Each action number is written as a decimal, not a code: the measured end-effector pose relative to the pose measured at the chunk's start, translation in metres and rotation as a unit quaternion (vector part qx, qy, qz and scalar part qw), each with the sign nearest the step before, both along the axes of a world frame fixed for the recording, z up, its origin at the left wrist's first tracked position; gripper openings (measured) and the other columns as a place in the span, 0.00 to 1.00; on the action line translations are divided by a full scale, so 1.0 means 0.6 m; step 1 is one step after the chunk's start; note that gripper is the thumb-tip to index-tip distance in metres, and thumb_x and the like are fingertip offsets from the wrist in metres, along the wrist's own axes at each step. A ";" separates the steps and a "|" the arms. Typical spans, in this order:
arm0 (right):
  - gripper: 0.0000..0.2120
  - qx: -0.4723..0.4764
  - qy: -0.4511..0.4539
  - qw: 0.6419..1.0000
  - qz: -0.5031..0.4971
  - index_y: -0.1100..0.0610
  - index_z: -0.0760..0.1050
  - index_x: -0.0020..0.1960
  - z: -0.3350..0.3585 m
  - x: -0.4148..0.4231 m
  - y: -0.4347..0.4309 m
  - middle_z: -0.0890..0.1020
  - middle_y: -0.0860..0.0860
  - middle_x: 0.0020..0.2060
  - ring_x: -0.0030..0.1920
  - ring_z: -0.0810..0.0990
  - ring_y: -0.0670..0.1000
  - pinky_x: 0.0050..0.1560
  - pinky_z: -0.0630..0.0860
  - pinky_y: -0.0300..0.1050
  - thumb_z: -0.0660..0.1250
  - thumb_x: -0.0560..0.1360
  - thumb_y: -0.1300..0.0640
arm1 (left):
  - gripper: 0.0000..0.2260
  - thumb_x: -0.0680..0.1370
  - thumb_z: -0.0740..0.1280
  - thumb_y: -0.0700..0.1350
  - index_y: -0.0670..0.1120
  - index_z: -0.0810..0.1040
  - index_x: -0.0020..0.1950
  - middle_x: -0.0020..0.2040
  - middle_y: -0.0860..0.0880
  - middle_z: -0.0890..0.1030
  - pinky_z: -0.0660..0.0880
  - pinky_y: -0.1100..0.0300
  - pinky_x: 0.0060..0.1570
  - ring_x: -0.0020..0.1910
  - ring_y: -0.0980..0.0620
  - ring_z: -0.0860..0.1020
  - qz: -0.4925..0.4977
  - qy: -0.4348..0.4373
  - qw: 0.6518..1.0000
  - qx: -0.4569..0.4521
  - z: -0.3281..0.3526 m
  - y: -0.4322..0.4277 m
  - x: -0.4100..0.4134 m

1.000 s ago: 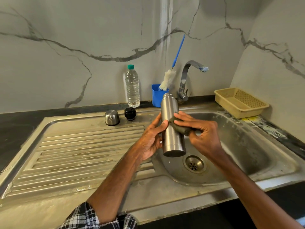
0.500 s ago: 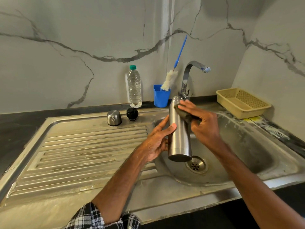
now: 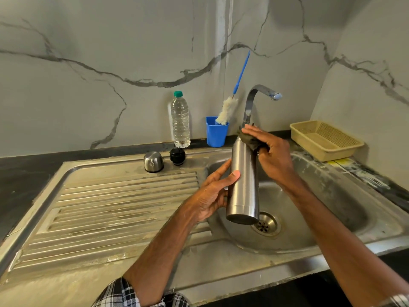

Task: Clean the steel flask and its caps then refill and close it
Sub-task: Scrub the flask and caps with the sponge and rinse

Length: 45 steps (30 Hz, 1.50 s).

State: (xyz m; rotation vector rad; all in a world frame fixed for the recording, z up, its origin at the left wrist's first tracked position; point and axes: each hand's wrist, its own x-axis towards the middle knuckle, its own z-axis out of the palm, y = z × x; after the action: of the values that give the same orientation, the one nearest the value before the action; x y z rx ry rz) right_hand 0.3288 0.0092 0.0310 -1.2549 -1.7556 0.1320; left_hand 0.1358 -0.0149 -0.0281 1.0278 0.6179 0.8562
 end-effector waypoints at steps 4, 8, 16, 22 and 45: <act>0.35 -0.061 0.079 0.995 0.004 0.47 0.71 0.74 0.003 -0.007 0.000 0.72 0.48 0.73 0.71 0.68 0.41 0.67 0.69 0.30 0.60 0.75 0.76 | 0.27 0.80 0.69 0.47 0.51 0.68 0.78 0.69 0.40 0.78 0.79 0.46 0.61 0.64 0.43 0.79 0.003 -0.035 0.999 -0.006 0.003 0.005 -0.007; 0.34 -0.066 0.116 0.991 -0.001 0.46 0.68 0.76 -0.027 -0.015 -0.007 0.72 0.52 0.72 0.68 0.72 0.45 0.67 0.75 0.47 0.63 0.77 0.73 | 0.24 0.78 0.71 0.49 0.43 0.74 0.72 0.67 0.37 0.79 0.77 0.45 0.64 0.64 0.39 0.79 0.023 -0.040 0.999 -0.025 0.008 0.005 -0.011; 0.36 -0.034 0.074 0.997 0.001 0.51 0.70 0.75 -0.049 -0.025 -0.015 0.72 0.51 0.73 0.73 0.68 0.45 0.73 0.69 0.48 0.63 0.73 0.77 | 0.19 0.77 0.73 0.54 0.46 0.81 0.64 0.64 0.37 0.80 0.76 0.44 0.65 0.60 0.42 0.81 0.026 0.038 0.999 -0.001 0.004 0.000 -0.006; 0.35 -0.019 0.037 0.999 0.008 0.51 0.70 0.75 -0.023 -0.008 0.013 0.70 0.46 0.73 0.74 0.66 0.42 0.73 0.69 0.48 0.61 0.73 0.76 | 0.14 0.74 0.75 0.52 0.50 0.85 0.59 0.60 0.41 0.79 0.72 0.36 0.68 0.58 0.42 0.78 0.012 0.041 0.999 0.002 0.001 0.006 -0.010; 0.33 -0.005 0.022 0.995 0.096 0.52 0.74 0.72 -0.061 -0.005 -0.068 0.73 0.46 0.73 0.73 0.70 0.45 0.62 0.80 0.52 0.63 0.73 0.78 | 0.19 0.77 0.70 0.49 0.44 0.78 0.65 0.54 0.46 0.85 0.82 0.52 0.49 0.52 0.48 0.84 0.046 0.008 0.999 -0.027 0.019 0.001 -0.023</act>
State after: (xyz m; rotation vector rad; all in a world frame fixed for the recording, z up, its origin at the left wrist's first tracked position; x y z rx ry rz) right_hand 0.3255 -0.0317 -0.0058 -1.0804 -1.8365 0.2789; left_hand 0.1222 -0.0146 -0.0167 0.9642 0.7024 0.9086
